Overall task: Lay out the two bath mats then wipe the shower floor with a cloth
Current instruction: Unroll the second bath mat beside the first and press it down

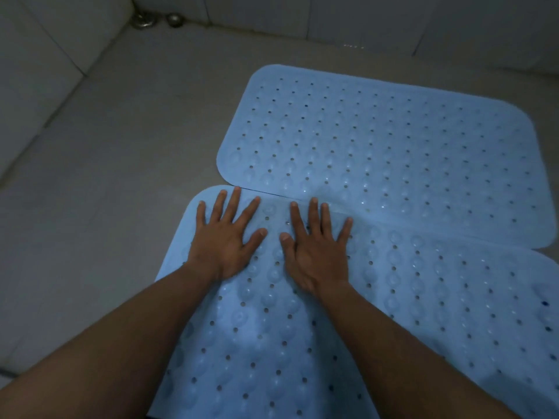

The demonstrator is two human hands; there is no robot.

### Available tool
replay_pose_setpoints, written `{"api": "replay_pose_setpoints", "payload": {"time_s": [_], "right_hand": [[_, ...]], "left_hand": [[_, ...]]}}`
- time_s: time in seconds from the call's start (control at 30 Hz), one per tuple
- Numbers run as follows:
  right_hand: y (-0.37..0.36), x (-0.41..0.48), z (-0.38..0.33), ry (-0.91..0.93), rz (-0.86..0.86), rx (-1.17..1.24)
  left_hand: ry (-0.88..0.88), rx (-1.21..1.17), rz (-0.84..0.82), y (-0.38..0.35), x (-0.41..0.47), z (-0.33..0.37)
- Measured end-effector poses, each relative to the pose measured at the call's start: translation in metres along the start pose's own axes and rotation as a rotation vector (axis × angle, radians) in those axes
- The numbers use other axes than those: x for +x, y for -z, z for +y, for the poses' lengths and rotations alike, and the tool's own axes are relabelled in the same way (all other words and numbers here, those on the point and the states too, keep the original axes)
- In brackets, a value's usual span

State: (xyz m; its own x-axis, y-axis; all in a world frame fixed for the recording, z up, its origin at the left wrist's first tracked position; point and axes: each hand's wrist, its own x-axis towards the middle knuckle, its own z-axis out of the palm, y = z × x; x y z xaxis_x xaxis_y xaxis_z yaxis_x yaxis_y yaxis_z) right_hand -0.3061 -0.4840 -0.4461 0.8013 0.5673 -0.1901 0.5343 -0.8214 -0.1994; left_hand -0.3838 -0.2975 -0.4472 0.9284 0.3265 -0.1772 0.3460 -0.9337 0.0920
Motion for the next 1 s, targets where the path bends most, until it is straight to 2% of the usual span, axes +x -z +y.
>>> {"api": "replay_pose_setpoints", "payload": {"time_s": [0.2,0.27,0.4,0.53,0.63,0.7,0.77,0.9,1.0], "right_hand": [[0.033,-0.015,0.034,0.091,0.017,0.332],[0.043,-0.031,0.065,0.066,0.066,0.302],[0.052,-0.070,0.144,-0.129,0.127,0.166],[0.056,-0.100,0.224,-0.351,0.060,0.075],[0.056,-0.114,0.271,-0.470,-0.028,0.022],[0.052,-0.120,0.287,-0.482,-0.059,0.036],[0.045,-0.123,0.291,-0.459,-0.012,0.053],[0.038,-0.124,0.290,-0.444,0.088,0.046],[0.035,-0.124,0.290,-0.456,0.088,0.026]], "left_hand": [[0.113,0.094,-0.185,0.019,0.002,0.018],[0.138,0.112,-0.150,0.023,-0.005,0.037],[0.101,0.002,0.012,0.024,-0.024,0.106],[-0.100,-0.023,-0.022,0.012,-0.023,0.203],[-0.180,-0.048,-0.058,-0.002,-0.017,0.268],[-0.192,-0.057,-0.095,-0.011,-0.014,0.298],[-0.148,-0.045,-0.117,-0.018,-0.014,0.314],[-0.088,-0.008,-0.125,-0.021,-0.015,0.319],[-0.069,0.011,-0.131,-0.019,-0.015,0.320]]}}
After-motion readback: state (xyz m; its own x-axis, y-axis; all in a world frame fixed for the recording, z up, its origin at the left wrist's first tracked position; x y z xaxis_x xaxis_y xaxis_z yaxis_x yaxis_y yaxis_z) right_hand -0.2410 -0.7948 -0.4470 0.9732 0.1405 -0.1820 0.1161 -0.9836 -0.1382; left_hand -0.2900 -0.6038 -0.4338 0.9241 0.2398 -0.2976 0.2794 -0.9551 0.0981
